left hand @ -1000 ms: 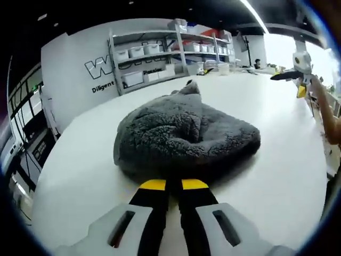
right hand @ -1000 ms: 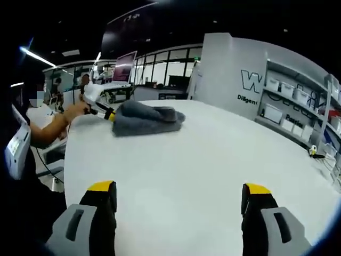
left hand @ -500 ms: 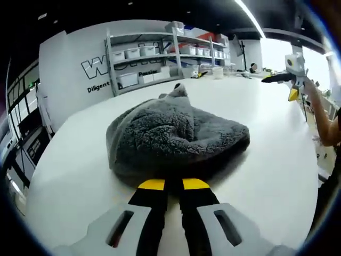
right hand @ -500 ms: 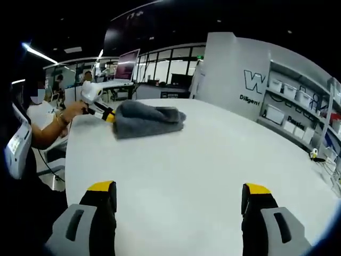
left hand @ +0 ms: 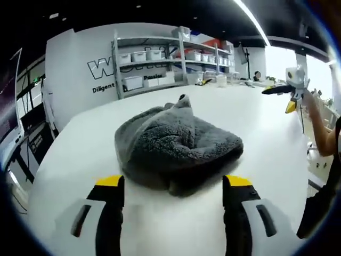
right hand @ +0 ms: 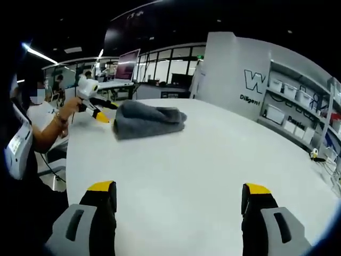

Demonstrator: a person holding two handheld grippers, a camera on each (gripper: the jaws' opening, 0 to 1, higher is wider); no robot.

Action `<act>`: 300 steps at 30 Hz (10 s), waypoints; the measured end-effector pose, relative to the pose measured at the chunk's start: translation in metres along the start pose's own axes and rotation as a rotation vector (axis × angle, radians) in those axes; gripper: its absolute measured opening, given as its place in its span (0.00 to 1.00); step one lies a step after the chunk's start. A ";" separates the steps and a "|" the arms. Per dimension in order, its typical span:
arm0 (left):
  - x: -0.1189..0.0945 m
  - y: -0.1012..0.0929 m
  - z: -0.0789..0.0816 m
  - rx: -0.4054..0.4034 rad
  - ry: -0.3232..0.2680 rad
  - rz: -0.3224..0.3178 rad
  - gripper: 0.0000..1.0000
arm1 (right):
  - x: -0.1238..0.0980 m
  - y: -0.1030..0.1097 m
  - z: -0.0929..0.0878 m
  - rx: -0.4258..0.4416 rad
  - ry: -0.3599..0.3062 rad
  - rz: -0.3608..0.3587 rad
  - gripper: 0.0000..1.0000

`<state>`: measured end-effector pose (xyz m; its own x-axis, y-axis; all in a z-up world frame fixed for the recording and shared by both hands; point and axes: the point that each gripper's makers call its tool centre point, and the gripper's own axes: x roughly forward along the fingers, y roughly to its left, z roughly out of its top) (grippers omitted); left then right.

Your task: Open the folded towel by lifting each exposed corner and separating the folded layers until the towel lies flat within the target outline without major curled edges

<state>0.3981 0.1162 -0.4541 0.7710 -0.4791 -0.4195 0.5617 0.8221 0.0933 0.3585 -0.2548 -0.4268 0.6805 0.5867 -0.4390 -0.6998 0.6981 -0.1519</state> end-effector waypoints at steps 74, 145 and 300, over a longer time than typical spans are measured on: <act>-0.038 -0.013 -0.006 0.060 -0.073 0.035 0.99 | 0.248 0.219 0.179 -0.566 0.055 0.480 0.39; -0.030 -0.019 -0.001 0.034 -0.070 0.019 0.97 | 0.105 0.028 0.037 -0.167 0.014 0.030 0.04; -0.011 -0.031 0.010 -0.019 -0.073 0.001 0.99 | 0.095 0.034 0.013 -0.269 0.000 0.237 0.01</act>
<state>0.3750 0.0933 -0.4433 0.7916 -0.4990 -0.3526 0.5559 0.8277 0.0766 0.4026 -0.1701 -0.4623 0.4928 0.7193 -0.4897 -0.8701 0.4099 -0.2736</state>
